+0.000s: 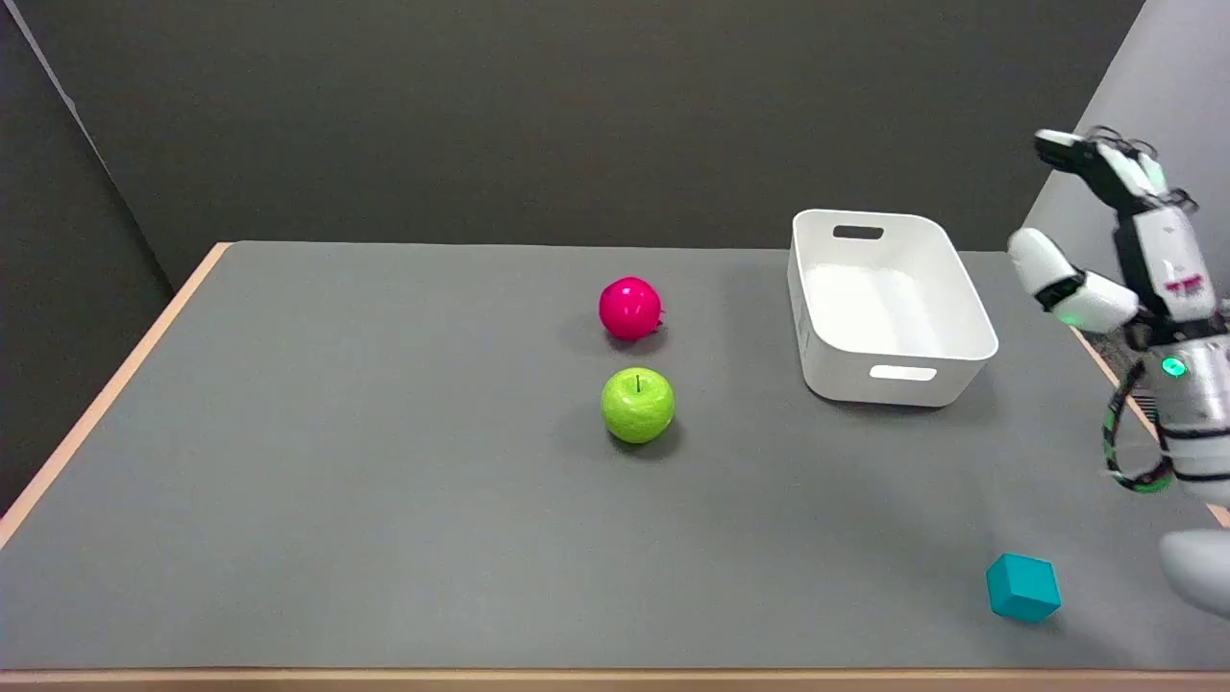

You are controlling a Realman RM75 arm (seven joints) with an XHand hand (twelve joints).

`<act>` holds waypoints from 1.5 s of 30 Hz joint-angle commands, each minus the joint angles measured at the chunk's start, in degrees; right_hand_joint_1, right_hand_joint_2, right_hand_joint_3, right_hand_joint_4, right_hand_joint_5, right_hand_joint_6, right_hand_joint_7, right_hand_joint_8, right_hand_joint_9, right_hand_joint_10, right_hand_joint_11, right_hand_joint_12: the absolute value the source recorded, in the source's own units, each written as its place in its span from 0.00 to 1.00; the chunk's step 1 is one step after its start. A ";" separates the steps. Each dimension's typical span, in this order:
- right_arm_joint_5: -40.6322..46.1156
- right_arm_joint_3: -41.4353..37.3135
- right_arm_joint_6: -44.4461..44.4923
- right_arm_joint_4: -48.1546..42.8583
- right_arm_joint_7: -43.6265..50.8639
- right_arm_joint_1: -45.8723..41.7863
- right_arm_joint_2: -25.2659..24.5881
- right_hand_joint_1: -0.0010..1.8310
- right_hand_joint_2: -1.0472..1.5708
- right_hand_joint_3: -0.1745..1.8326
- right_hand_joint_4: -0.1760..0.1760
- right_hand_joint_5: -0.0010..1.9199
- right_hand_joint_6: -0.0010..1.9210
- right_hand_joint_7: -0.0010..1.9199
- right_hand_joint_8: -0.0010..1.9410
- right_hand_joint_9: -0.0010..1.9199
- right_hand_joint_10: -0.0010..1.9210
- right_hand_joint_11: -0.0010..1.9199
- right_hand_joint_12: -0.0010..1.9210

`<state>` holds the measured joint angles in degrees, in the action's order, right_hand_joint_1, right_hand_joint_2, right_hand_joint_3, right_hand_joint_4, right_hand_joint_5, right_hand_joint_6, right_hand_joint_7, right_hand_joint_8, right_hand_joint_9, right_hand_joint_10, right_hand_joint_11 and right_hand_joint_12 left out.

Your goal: Pick up the pomegranate.

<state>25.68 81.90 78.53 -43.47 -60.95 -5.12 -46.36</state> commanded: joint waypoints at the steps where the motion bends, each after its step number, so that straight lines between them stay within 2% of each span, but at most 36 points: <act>1: -14.96 10.12 -18.52 -17.42 9.77 14.67 -0.58 0.17 0.65 0.54 0.69 0.14 0.28 0.20 0.22 0.13 0.40 0.01 0.59; 4: -18.51 17.47 -21.98 -17.49 9.37 20.95 -1.05 0.17 0.64 0.57 0.70 0.14 0.28 0.20 0.23 0.13 0.39 0.02 0.58; 9: -31.07 26.39 -31.93 -18.47 7.38 30.07 -2.69 0.17 0.64 0.57 0.70 0.14 0.28 0.20 0.24 0.14 0.40 0.02 0.58; 14: -42.47 29.76 -39.30 -19.82 -0.32 32.88 -4.81 0.17 0.64 0.57 0.70 0.14 0.29 0.20 0.24 0.14 0.40 0.02 0.58; 20: -50.83 31.93 -42.64 -17.50 -7.97 34.88 -8.32 0.16 0.63 0.57 0.71 0.14 0.28 0.20 0.24 0.14 0.39 0.02 0.58; 27: -56.30 37.31 -44.56 -9.57 -15.02 41.49 -10.88 0.14 0.63 0.57 0.74 0.13 0.27 0.19 0.22 0.13 0.37 0.02 0.57; 28: -57.47 38.60 -44.40 -9.35 -16.89 42.82 -11.80 0.15 0.63 0.54 0.74 0.13 0.27 0.19 0.21 0.12 0.37 0.02 0.58; 30: -58.94 39.18 -44.40 -7.65 -17.47 44.09 -12.76 0.16 0.64 0.51 0.74 0.14 0.26 0.19 0.19 0.12 0.36 0.01 0.60; 42: -61.06 41.03 -45.83 2.69 -17.48 50.69 -18.22 0.16 0.64 0.52 0.75 0.13 0.25 0.18 0.18 0.11 0.35 0.01 0.59; 45: -61.22 41.11 -47.54 5.15 -17.08 51.43 -18.87 0.19 0.64 0.52 0.75 0.13 0.25 0.18 0.18 0.11 0.34 0.01 0.59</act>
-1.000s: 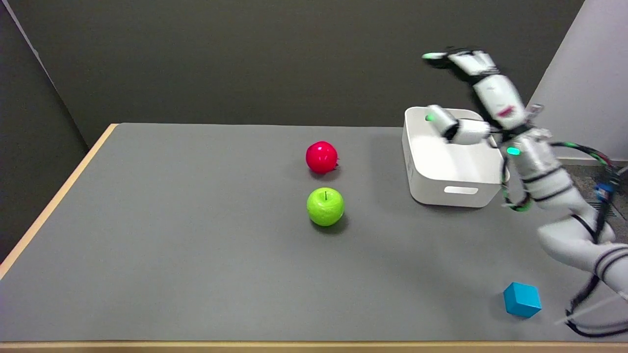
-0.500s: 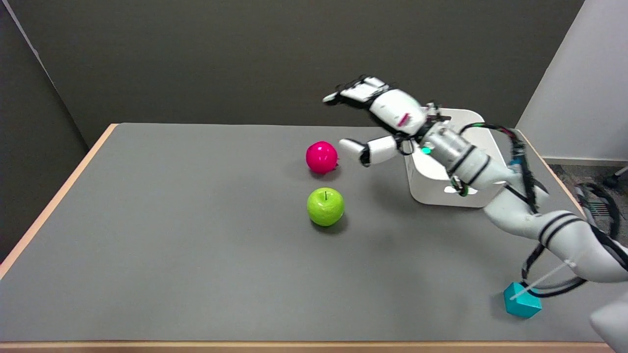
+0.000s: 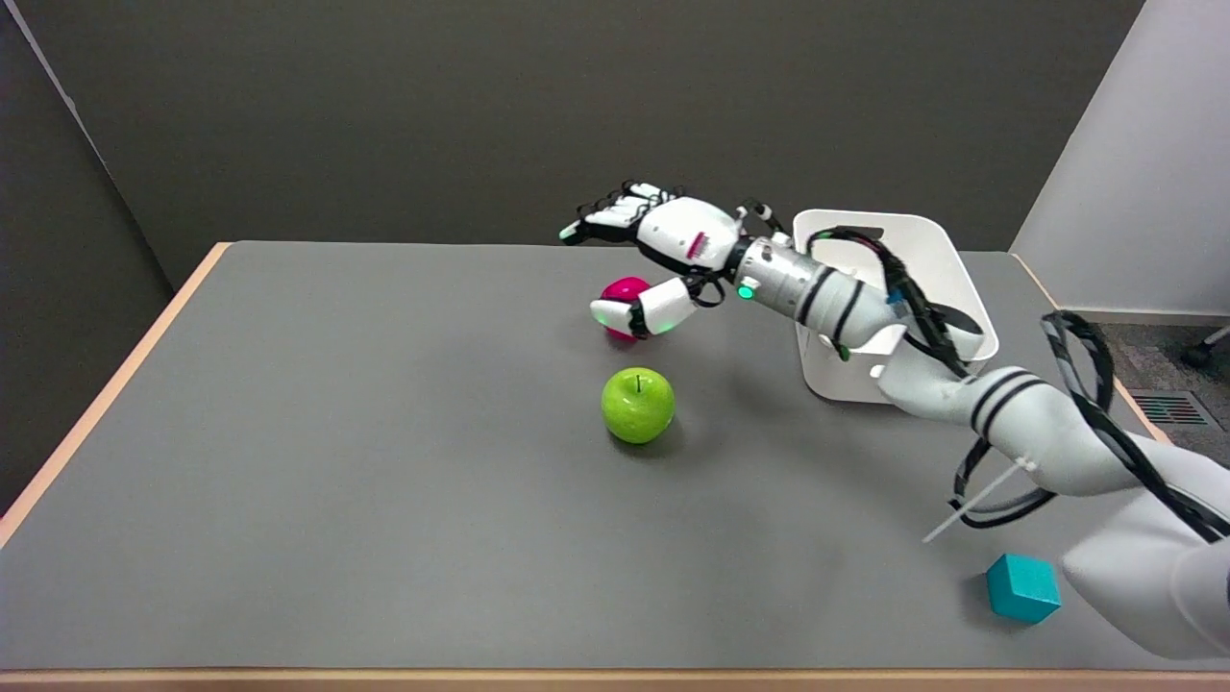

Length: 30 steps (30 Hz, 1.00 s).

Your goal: Pick up the pomegranate.

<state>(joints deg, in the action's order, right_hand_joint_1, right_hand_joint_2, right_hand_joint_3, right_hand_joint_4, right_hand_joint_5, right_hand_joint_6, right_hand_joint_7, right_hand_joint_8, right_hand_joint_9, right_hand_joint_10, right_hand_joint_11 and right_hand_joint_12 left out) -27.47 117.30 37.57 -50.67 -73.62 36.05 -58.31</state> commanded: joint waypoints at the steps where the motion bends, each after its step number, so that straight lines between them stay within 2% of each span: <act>1: -8.07 5.71 -6.88 12.87 -4.41 10.41 -6.99 0.21 0.64 0.53 0.75 0.13 0.25 0.18 0.18 0.11 0.34 0.01 0.59; 16: -7.68 4.78 -10.96 19.57 -4.04 9.05 -7.00 0.25 0.64 0.53 0.77 0.12 0.24 0.17 0.18 0.12 0.34 0.02 0.59; 19: -7.51 5.39 -10.79 18.54 -4.81 8.41 -7.22 0.26 0.63 0.58 0.78 0.12 0.26 0.16 0.20 0.12 0.35 0.03 0.57; 30: -7.51 5.39 -10.62 17.56 -4.81 7.60 -7.47 0.34 0.64 0.59 0.78 0.12 0.26 0.17 0.20 0.14 0.36 0.06 0.61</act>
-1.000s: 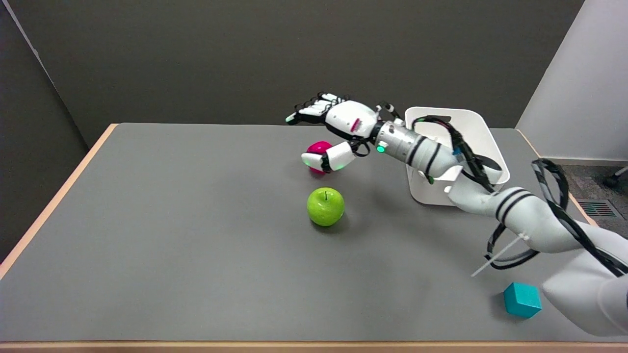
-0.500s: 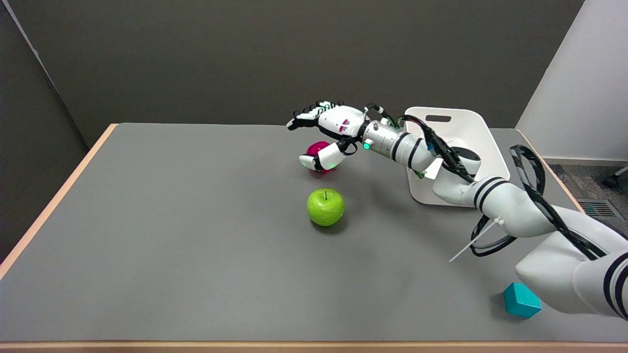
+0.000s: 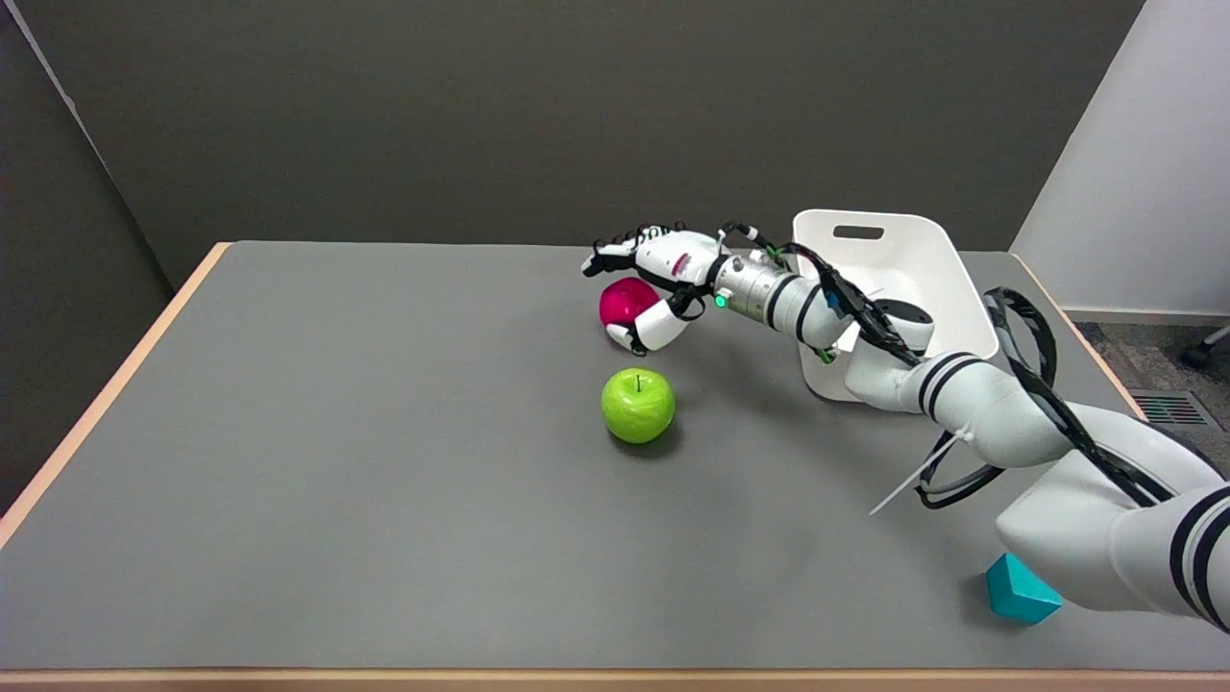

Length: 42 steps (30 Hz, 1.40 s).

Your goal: Pick up the pomegranate.

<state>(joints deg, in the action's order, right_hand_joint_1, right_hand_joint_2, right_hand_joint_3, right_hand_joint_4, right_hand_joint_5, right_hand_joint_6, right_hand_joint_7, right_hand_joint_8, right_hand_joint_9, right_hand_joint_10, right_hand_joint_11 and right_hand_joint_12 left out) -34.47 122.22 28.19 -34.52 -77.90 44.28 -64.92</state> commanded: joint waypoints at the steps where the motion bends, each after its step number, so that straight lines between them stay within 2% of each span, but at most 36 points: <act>1: -0.51 0.47 -1.18 1.11 -0.53 -0.70 -0.87 0.34 0.64 0.59 0.79 0.12 0.26 0.17 0.20 0.14 0.36 0.06 0.61; 10: -0.51 0.47 -1.02 -0.66 -0.45 -0.95 -0.87 0.42 0.64 0.58 0.79 0.13 0.26 0.19 0.21 0.18 0.41 0.10 0.69; 14: -0.51 0.39 -1.02 -1.04 -0.29 -1.02 -0.79 0.46 0.65 0.57 0.79 0.14 0.28 0.22 0.24 0.22 0.48 0.16 0.76; 20: -0.51 0.07 -0.38 -1.84 -0.05 -1.90 -0.46 0.51 0.68 0.56 0.85 0.19 0.42 0.29 0.36 0.29 0.57 0.25 0.82; 27: -0.51 -1.33 0.28 -3.06 0.04 -3.11 -0.14 0.54 0.70 0.54 0.89 0.22 0.55 0.35 0.50 0.35 0.64 0.29 0.84; 29: -0.51 -2.48 0.74 -3.75 0.11 -3.65 0.01 0.70 0.80 0.27 0.85 0.24 0.58 0.39 0.70 0.36 0.66 0.30 0.86; 30: -0.51 -2.73 0.82 -4.00 0.11 -3.81 0.09 0.69 0.83 0.21 0.61 0.25 0.68 0.40 0.72 0.37 0.67 0.31 0.87; 31: -0.51 -3.64 1.15 -4.57 0.27 -4.07 0.18 0.64 0.86 0.18 0.30 0.26 0.81 0.42 0.70 0.38 0.67 0.31 0.87; 32: -0.51 -4.51 1.44 -5.01 0.27 -4.50 0.25 0.63 0.86 0.18 0.21 0.27 0.85 0.42 0.70 0.39 0.68 0.31 0.87; 36: -0.43 -7.58 3.05 -7.58 1.06 -5.72 0.73 0.63 0.85 0.18 0.30 0.29 0.84 0.43 0.68 0.40 0.69 0.31 0.87; 42: -0.27 -13.11 4.82 -13.90 3.07 -7.88 1.45 0.63 0.84 0.22 0.31 0.30 0.83 0.44 0.69 0.41 0.70 0.32 0.86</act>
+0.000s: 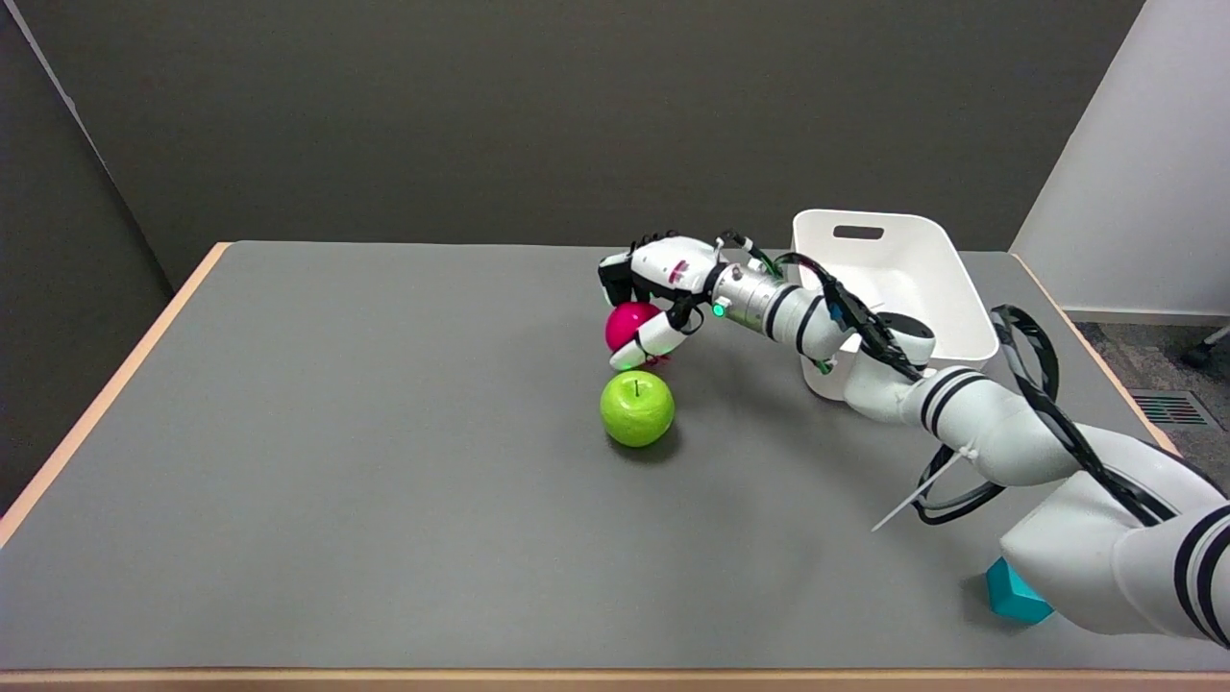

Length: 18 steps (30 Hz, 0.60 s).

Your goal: Pick up the pomegranate.

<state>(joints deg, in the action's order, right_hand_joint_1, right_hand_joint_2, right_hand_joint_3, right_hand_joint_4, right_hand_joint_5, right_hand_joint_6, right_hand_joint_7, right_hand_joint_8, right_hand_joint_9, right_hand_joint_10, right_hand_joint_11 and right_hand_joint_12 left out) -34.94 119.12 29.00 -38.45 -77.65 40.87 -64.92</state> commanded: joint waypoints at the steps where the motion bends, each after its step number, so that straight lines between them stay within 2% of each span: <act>1: 0.19 -10.58 4.41 -11.03 2.89 -4.88 1.62 0.63 0.83 0.23 0.30 0.30 0.83 0.44 0.69 0.42 0.70 0.32 0.85; 9: 1.29 -14.30 5.83 -18.57 3.44 -7.50 2.81 0.63 0.82 0.25 0.30 0.31 0.81 0.44 0.70 0.44 0.72 0.34 0.86; 14: 7.60 -18.18 8.02 -24.24 4.44 -9.68 4.27 0.64 0.82 0.27 0.32 0.32 0.81 0.45 0.70 0.44 0.73 0.35 0.87; 18: 14.35 -21.09 9.20 -30.13 9.08 -12.20 6.62 0.64 0.81 0.27 0.32 0.32 0.81 0.45 0.70 0.45 0.73 0.35 0.87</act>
<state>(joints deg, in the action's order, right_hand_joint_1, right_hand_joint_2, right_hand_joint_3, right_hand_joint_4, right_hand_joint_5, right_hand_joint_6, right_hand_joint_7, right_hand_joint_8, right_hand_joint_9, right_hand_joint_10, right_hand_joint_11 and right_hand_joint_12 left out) -33.37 108.75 33.29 -51.50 -75.12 35.64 -62.95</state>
